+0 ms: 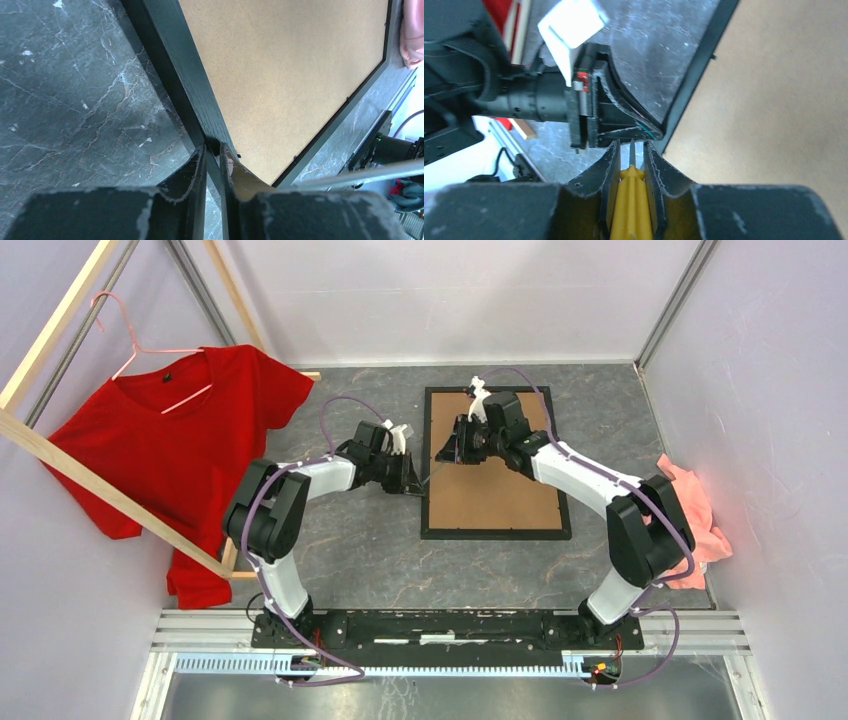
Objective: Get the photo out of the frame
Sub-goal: Release the photo frame item from the photo frame.
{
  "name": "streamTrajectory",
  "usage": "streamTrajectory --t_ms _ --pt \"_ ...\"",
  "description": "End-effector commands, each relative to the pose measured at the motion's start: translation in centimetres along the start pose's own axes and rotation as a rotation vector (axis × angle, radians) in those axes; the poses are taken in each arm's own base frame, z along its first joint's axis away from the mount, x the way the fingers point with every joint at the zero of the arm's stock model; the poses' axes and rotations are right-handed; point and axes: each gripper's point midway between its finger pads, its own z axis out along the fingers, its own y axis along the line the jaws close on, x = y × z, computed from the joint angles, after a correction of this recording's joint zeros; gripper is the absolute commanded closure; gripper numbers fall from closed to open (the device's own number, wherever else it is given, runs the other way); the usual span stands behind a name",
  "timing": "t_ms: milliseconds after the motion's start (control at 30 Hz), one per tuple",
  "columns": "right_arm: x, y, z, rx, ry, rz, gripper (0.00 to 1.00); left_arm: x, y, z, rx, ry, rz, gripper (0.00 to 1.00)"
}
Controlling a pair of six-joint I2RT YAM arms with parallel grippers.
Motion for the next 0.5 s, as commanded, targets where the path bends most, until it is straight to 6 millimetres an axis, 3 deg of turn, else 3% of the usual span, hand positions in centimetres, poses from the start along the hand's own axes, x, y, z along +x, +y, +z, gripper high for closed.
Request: streamTrajectory --t_ms 0,100,233,467 --pt "-4.0 3.7 -1.8 -0.208 -0.076 -0.036 1.0 -1.3 0.7 0.3 -0.019 -0.037 0.017 0.98" --pt "-6.1 2.4 -2.1 -0.172 -0.168 -0.051 1.0 -3.0 0.3 0.0 -0.012 -0.072 0.033 0.97" --pt "-8.3 -1.1 -2.0 -0.083 -0.267 -0.089 1.0 -6.0 0.5 0.0 -0.023 -0.131 0.064 0.95" --pt "-9.9 -5.9 0.1 -0.119 -0.243 0.043 1.0 -9.6 0.5 2.0 0.034 -0.173 0.064 0.91"
